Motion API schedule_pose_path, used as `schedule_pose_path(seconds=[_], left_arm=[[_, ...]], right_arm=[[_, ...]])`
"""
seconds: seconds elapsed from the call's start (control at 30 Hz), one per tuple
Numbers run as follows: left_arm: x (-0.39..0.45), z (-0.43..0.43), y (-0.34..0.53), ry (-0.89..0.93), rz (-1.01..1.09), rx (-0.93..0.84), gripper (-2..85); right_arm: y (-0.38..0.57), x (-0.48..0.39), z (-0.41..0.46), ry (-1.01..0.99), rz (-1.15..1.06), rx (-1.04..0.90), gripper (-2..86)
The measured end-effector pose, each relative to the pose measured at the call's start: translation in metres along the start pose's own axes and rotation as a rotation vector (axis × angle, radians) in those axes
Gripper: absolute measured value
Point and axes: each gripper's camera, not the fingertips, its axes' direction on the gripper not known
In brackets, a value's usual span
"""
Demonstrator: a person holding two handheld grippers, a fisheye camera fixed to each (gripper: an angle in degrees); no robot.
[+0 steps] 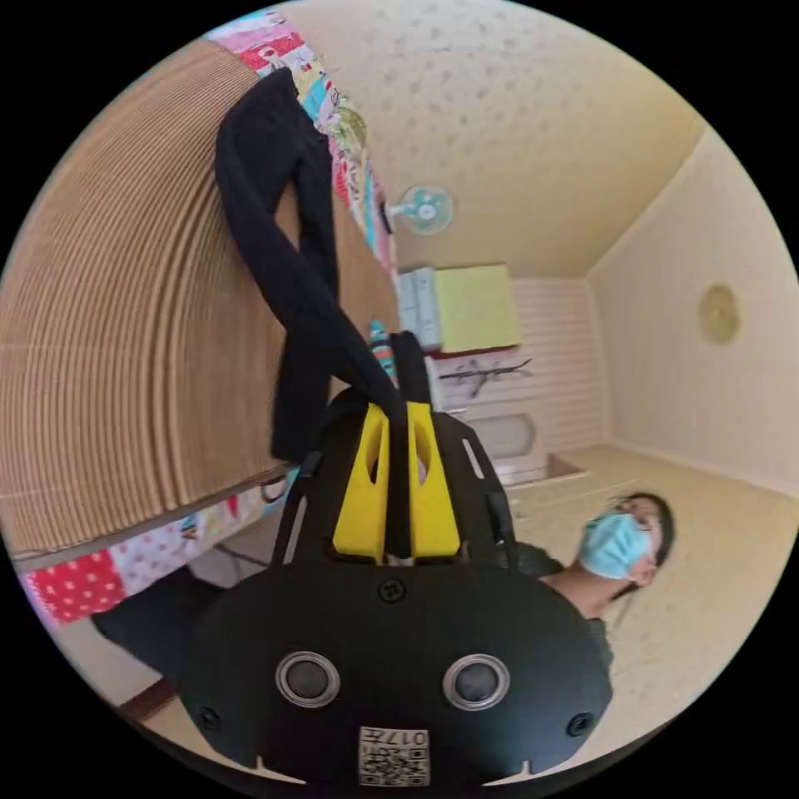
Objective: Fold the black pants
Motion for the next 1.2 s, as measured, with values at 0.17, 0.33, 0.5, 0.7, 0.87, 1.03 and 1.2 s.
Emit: schedule_pose_path(seconds=[0.17, 0.33, 0.5, 0.7, 0.87, 1.03, 1.2], left_arm=[[-0.022, -0.019, 0.037, -0.326, 0.032, 0.099, 4.5], [-0.071, -0.013, 0.08, -0.793, -0.075, 0.076, 5.0], [-0.08, -0.019, 0.1, -0.782, -0.066, 0.157, 4.9], [-0.088, -0.037, 0.1, -0.757, -0.06, 0.174, 8.5], [-0.121, -0.033, 0.089, -0.789, -0.088, 0.153, 12.1], [-0.131, -0.015, 0.076, -0.871, -0.065, 0.016, 5.3], [-0.125, 0.025, 0.102, -0.549, 0.034, -0.179, 4.2]], right_arm=[[0.0, 0.005, 0.008, -0.016, 0.06, -0.027, 9.6], [0.0, 0.006, 0.044, -0.023, 0.087, -0.124, 7.1], [-0.013, -0.019, 0.033, -0.148, -0.134, -0.232, 3.8], [0.027, -0.015, -0.114, -0.409, -0.282, 0.045, 2.9], [0.071, 0.02, -0.12, 0.222, -0.06, -0.103, 2.5], [0.093, 0.03, -0.136, -0.088, -0.107, 0.015, 2.0], [0.121, 0.027, -0.182, -0.326, -0.218, 0.189, 1.9]])
